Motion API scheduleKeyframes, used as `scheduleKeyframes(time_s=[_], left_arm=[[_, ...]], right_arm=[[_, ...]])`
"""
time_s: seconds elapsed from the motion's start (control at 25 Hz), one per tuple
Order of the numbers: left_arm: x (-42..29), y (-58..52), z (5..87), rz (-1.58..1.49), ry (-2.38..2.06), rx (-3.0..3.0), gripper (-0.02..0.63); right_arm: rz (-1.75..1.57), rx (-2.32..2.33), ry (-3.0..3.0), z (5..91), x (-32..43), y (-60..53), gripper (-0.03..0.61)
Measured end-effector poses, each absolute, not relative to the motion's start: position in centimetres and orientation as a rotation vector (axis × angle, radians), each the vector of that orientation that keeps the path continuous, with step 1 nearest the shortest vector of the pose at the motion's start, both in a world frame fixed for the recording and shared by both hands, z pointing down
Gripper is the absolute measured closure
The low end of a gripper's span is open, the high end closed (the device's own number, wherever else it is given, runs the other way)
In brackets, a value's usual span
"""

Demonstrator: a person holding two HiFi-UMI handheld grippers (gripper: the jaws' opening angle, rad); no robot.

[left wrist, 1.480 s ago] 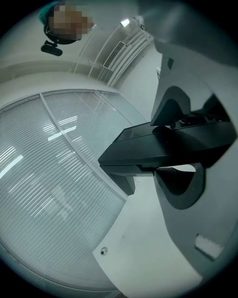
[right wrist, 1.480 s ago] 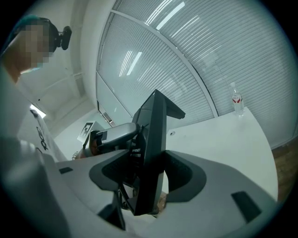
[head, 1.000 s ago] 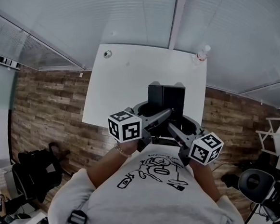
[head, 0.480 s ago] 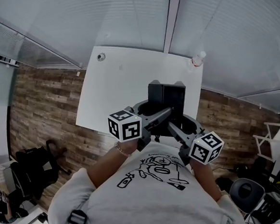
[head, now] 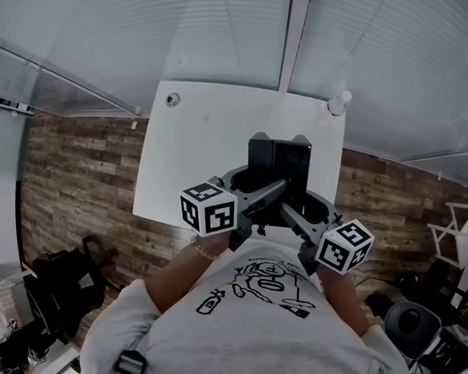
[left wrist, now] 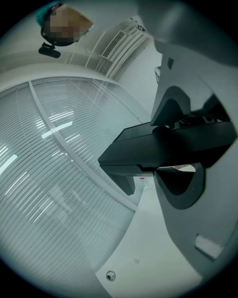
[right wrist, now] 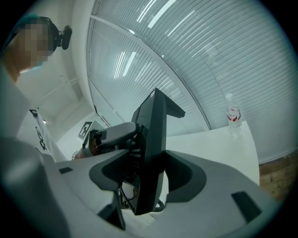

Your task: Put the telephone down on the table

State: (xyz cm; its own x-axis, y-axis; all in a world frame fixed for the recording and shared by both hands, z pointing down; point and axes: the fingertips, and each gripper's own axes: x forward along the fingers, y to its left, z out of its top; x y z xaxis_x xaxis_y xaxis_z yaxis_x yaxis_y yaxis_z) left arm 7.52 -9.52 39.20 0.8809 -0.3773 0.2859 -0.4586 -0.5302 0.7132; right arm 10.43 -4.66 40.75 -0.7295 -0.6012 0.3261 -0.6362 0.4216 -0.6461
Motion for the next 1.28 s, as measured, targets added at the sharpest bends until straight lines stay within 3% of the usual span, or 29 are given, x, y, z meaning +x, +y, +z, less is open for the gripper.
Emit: scheduleKeyframes(time_s=[1.28], left_arm=[[3.1, -7.7, 45.8, 0.178, -0.488, 2.081, 0.331]], right_arm=[[1.351, 1.181, -2.435, 46.7, 5.7, -2.6, 0.353]])
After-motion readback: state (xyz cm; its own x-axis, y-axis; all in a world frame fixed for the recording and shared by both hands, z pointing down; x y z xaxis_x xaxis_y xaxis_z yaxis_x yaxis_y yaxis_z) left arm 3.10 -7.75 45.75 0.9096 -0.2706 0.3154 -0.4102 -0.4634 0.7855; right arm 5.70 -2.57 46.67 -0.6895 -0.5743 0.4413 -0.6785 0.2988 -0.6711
